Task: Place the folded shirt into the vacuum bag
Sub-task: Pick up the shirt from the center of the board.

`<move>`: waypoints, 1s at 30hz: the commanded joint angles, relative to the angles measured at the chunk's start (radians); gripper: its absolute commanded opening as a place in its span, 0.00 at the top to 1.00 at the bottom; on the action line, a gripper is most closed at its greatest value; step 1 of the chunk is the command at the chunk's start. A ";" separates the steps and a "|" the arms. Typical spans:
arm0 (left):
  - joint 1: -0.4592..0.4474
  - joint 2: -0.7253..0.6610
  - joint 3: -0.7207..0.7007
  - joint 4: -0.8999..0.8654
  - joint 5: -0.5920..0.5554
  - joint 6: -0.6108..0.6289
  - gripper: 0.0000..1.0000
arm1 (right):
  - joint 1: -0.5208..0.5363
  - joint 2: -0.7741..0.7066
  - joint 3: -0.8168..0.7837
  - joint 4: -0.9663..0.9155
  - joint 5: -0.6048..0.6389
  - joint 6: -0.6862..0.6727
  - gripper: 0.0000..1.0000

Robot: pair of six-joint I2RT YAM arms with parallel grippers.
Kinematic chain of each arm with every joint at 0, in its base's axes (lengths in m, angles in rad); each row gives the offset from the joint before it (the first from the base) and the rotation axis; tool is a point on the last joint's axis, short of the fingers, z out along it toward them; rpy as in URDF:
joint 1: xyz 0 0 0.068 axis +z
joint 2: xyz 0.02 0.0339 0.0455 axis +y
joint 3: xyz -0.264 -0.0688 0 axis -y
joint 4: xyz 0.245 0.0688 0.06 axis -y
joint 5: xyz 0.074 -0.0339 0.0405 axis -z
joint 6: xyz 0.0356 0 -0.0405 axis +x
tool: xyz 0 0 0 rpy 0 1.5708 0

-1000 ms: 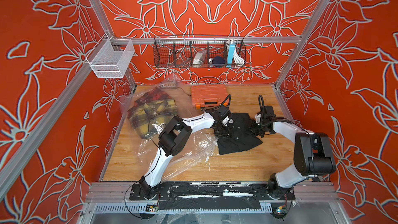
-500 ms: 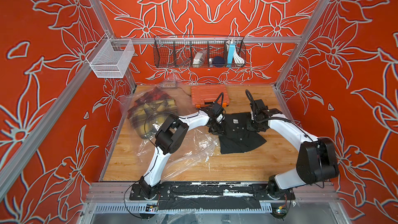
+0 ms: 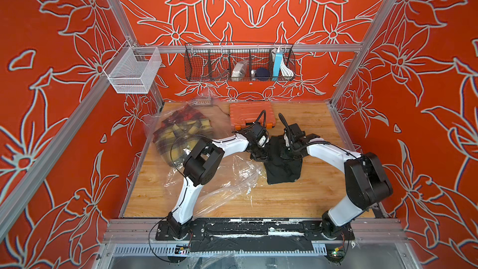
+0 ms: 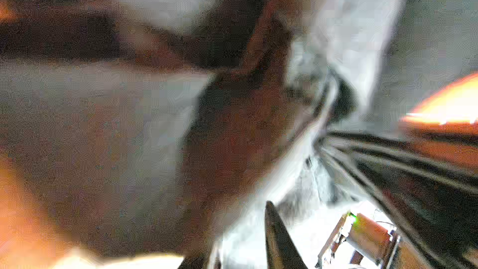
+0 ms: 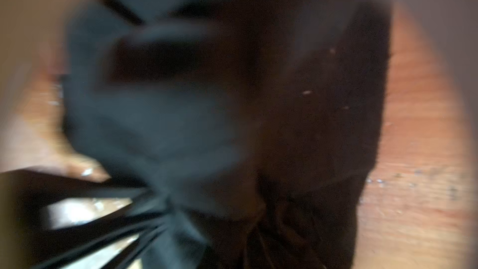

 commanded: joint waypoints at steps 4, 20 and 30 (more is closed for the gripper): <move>0.048 -0.276 -0.026 -0.144 -0.020 0.056 0.70 | 0.028 0.013 0.021 -0.053 0.033 -0.048 0.40; 0.119 -0.666 -0.256 -0.518 -0.309 0.239 0.51 | 0.147 0.254 0.163 -0.362 0.240 -0.152 0.02; 0.114 -0.793 -0.360 -0.574 -0.501 0.189 0.39 | 0.056 0.259 0.228 -0.352 0.195 -0.182 0.87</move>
